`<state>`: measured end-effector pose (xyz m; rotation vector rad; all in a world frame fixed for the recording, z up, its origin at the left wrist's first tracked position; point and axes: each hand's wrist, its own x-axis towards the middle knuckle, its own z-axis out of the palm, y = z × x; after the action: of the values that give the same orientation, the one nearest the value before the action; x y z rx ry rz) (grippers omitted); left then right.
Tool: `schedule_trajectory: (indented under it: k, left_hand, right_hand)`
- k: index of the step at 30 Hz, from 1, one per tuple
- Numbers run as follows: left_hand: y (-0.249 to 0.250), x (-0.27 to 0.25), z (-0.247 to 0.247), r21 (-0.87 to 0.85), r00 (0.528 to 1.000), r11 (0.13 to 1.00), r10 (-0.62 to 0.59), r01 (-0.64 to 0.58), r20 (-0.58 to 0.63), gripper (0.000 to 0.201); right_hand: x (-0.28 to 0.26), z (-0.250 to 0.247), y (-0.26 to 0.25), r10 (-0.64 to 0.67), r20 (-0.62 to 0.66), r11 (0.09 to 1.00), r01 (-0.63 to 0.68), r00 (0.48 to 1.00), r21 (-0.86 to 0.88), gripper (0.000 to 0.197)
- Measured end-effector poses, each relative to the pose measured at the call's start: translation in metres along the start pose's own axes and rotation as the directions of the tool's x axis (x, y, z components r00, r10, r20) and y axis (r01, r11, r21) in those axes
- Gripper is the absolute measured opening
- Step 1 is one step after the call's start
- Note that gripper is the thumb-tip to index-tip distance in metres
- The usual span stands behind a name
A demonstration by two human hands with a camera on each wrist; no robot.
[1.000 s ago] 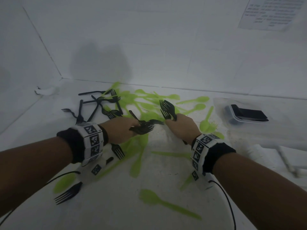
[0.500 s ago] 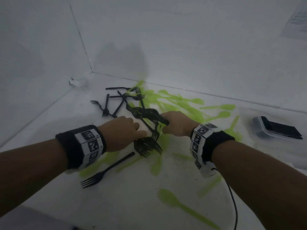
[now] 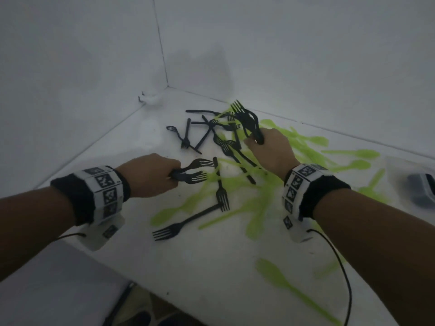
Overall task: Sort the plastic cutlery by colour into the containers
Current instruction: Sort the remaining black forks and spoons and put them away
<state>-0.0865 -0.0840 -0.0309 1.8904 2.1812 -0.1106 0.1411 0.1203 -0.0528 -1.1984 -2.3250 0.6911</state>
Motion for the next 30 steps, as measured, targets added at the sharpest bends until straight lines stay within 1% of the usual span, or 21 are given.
schedule_trajectory:
  k: [2,3,5,7,9,11,13,16,19,21,22,24,25,27,28,30]
  left_hand:
    - [0.0,-0.009,0.003,-0.104,0.998,0.993,0.061,-0.063,-0.023,0.014]
    - [0.004,-0.014,0.004,-0.134,0.994,0.985,0.107,-0.11,-0.029,0.018]
    - [0.015,-0.023,0.005,-0.136,0.983,0.974,0.184,-0.184,-0.009,0.032]
    - [0.026,-0.027,0.012,-0.067,0.97,0.969,0.241,-0.239,0.024,0.04]
    - [0.035,-0.027,0.021,0.047,0.96,0.96,0.272,-0.275,0.07,0.039]
    - [0.039,-0.023,0.028,0.105,0.955,0.953,0.271,-0.283,0.118,0.035]
    - [0.041,-0.018,0.03,0.088,0.955,0.956,0.27,-0.281,0.125,0.028]
    - [0.04,-0.012,0.028,-0.016,0.951,0.954,0.301,-0.301,0.073,0.017]
    - [0.04,-0.009,0.015,-0.118,0.943,0.94,0.329,-0.322,0.049,0.026]
    - [0.04,-0.006,0.003,-0.181,0.942,0.93,0.332,-0.319,0.045,0.031]
    - [0.041,-0.005,-0.003,-0.192,0.939,0.925,0.341,-0.327,0.041,0.031]
    - [0.043,0.0,-0.016,-0.173,0.93,0.919,0.366,-0.354,0.042,0.029]
    - [0.044,0.003,-0.022,-0.167,0.925,0.917,0.375,-0.362,0.056,0.027]
    - [0.047,0.01,-0.033,-0.177,0.912,0.912,0.393,-0.371,0.115,0.022]
    - [0.05,0.014,-0.038,-0.171,0.903,0.91,0.402,-0.377,0.151,0.019]
    - [0.059,0.023,-0.044,-0.105,0.887,0.915,0.404,-0.391,0.225,0.017]
  right_hand:
    - [0.001,0.008,-0.013,0.033,0.007,0.999,-0.033,0.999,0.033,0.031]
    - [0.0,0.012,-0.019,0.041,0.031,0.998,-0.042,0.999,0.04,0.027]
    - [-0.001,0.021,-0.028,0.047,0.079,0.995,-0.053,0.996,0.083,0.017]
    - [-0.005,0.027,-0.035,0.063,0.117,0.985,-0.081,0.991,0.154,0.01]
    - [-0.008,0.032,-0.04,0.059,0.163,0.985,-0.084,0.985,0.153,0.019]
    - [-0.01,0.035,-0.043,0.05,0.171,0.988,-0.074,0.984,0.134,0.03]
    - [-0.015,0.033,-0.043,0.061,0.153,0.976,-0.091,0.986,0.198,0.034]
    - [-0.025,0.026,-0.04,0.084,0.109,0.938,-0.115,0.99,0.326,0.028]
    - [-0.034,0.015,-0.035,0.125,0.041,0.903,-0.131,0.991,0.41,0.016]
    - [-0.039,0.007,-0.027,0.161,-0.014,0.889,-0.139,0.987,0.436,0.014]
    - [-0.043,0.002,-0.024,0.183,-0.048,0.884,-0.143,0.982,0.444,0.012]
    - [-0.05,-0.006,-0.016,0.234,-0.113,0.87,-0.156,0.966,0.468,0.0]
    - [-0.054,-0.01,-0.012,0.255,-0.14,0.865,-0.161,0.957,0.476,0.008]
    - [-0.062,-0.017,-0.004,0.297,-0.143,0.856,-0.197,0.944,0.478,0.018]
    - [-0.066,-0.021,-0.002,0.313,-0.128,0.853,-0.22,0.941,0.473,0.019]
    - [-0.074,-0.026,0.004,0.336,-0.08,0.838,-0.259,0.938,0.479,0.018]
